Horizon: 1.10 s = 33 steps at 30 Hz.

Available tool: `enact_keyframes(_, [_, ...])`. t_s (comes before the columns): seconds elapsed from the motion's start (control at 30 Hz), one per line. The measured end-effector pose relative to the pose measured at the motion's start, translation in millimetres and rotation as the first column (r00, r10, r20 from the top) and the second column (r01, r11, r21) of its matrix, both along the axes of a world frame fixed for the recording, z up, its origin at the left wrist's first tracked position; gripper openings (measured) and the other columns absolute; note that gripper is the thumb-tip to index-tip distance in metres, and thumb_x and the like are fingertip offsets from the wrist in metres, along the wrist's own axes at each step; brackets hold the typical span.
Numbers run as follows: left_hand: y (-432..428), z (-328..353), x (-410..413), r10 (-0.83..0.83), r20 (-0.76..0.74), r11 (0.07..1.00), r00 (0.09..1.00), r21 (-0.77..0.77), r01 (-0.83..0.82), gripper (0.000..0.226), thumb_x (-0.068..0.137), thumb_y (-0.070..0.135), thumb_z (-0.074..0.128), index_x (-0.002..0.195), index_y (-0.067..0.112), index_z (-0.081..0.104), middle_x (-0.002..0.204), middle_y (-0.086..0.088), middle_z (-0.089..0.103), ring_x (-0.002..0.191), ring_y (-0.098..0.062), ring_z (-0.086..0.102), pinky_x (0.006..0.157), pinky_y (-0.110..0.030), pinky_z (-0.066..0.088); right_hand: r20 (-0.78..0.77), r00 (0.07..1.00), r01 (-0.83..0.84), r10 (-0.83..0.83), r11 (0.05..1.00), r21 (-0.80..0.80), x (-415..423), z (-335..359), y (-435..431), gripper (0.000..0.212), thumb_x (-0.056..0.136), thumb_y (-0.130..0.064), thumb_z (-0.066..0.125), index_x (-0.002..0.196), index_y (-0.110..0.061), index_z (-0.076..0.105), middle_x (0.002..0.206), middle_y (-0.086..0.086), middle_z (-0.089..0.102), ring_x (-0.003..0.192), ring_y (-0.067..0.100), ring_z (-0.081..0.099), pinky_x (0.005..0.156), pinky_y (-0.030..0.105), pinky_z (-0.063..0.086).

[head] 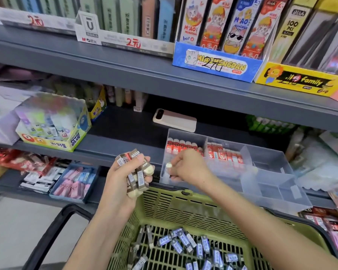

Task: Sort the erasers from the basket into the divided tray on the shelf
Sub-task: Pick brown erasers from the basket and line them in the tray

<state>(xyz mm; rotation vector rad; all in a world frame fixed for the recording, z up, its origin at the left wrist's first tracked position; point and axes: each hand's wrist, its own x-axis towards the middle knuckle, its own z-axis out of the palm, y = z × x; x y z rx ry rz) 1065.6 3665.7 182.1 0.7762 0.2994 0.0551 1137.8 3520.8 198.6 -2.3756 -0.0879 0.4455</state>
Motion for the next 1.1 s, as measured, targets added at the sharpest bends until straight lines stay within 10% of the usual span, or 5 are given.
enact_keyframes(0.13, [-0.2,1.2,-1.3,-0.005,-0.02,1.0,1.0,0.007,0.005,0.008,0.067,0.015,0.071,0.073,0.01,0.068,0.077,-0.012,0.069,0.057,-0.018,0.062,0.046,-0.024,0.048,-0.003,0.997,-0.075,0.075,0.992,-0.097,-0.3,-2.3,3.6,0.012,0.078,-0.001,0.068,0.08,-0.013,0.063,0.066,-0.007,0.054,0.063,0.005,0.051,0.052,0.018,0.039])
enact_keyframes(0.27, [-1.7,3.2,-2.6,-0.009,-0.028,0.999,1.0,0.036,0.01,0.029,0.066,0.015,0.071,0.09,0.004,0.059,0.079,-0.012,0.069,0.059,-0.018,0.063,0.047,-0.024,0.048,-0.085,0.992,-0.096,0.089,0.992,-0.081,5.5,2.4,1.1,0.009,0.078,0.002,0.067,0.086,-0.001,0.069,0.073,0.002,0.06,0.067,0.011,0.055,0.062,0.022,0.047])
enact_keyframes(0.6, [-3.7,5.7,-6.0,-0.043,-0.025,0.995,0.999,0.092,0.046,0.047,0.064,0.02,0.074,0.106,0.007,0.057,0.075,-0.008,0.065,0.061,-0.018,0.064,0.048,-0.025,0.051,-0.092,0.976,-0.151,0.195,0.923,0.354,-40.3,44.7,4.0,0.023,0.08,-0.033,0.071,0.077,-0.011,0.067,0.065,0.001,0.068,0.056,0.009,0.064,0.044,0.018,0.047])
enact_keyframes(0.93, [-5.6,0.6,-5.9,0.005,-0.004,1.0,1.0,0.008,-0.005,0.021,0.067,0.014,0.071,0.085,0.013,0.06,0.079,-0.009,0.069,0.066,-0.017,0.066,0.049,-0.026,0.051,-0.112,0.982,0.185,-0.152,0.655,0.733,-18.3,54.2,-29.5,0.007,0.082,0.003,0.064,0.083,-0.002,0.061,0.08,0.014,0.067,0.069,0.02,0.065,0.075,0.028,0.057])
enact_keyframes(1.1, [-4.0,0.1,-4.2,-0.002,-0.002,1.0,1.0,-0.019,0.002,0.006,0.066,0.016,0.07,0.07,0.017,0.065,0.077,-0.008,0.068,0.062,-0.016,0.064,0.045,-0.025,0.049,0.063,0.993,0.077,-0.1,0.953,0.294,-12.7,28.7,-36.8,0.01,0.082,-0.005,0.069,0.091,-0.003,0.068,0.067,0.005,0.065,0.053,0.013,0.062,0.063,0.027,0.058])
